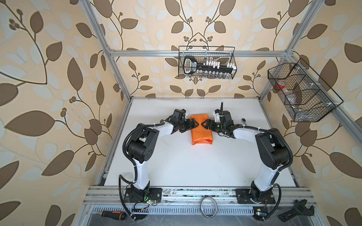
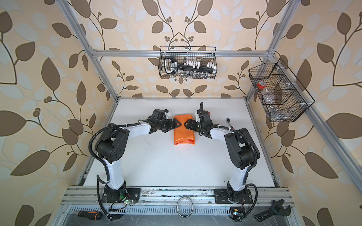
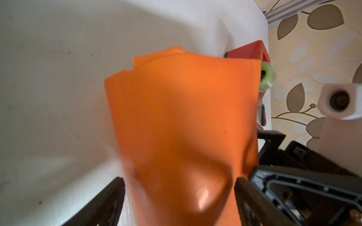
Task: Wrap the gift box in paper
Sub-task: 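Grip the wrapped box sides with both grippers and tip it onto its taped end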
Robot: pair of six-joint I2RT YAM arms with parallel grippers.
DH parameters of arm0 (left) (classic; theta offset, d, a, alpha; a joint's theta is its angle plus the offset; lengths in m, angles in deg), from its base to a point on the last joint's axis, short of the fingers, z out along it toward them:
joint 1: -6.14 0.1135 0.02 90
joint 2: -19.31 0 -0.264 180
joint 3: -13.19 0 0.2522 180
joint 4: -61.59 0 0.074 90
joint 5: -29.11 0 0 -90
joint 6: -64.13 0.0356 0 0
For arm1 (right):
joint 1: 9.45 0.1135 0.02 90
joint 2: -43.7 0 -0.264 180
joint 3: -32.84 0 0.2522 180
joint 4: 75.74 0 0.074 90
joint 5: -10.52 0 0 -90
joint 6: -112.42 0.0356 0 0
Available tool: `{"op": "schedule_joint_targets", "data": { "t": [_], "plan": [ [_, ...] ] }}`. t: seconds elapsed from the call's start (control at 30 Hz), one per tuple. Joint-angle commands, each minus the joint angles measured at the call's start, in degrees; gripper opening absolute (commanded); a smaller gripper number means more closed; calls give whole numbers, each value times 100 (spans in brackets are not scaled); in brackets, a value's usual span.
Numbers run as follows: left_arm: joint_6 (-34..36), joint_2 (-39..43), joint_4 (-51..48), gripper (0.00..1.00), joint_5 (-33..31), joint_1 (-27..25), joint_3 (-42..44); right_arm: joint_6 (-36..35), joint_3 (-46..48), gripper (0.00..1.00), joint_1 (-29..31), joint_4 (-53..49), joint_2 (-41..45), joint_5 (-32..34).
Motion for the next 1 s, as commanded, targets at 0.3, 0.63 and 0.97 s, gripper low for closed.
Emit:
{"op": "schedule_joint_targets", "data": {
  "t": [0.3, 0.63, 0.97],
  "plan": [
    [-397, 304, 547, 87, 611, 4, -372, 161, -196, 79, -62, 795, 61, -577],
    [-667, 1056, 980, 92, 818, 29, 155, 360, 442, 79, -11, 1239, 920, -629],
    [-767, 1663, 1167, 92, 914, 38, 706, 462, 1206, 79, 215, 1509, 1718, -437]
  ]
}}
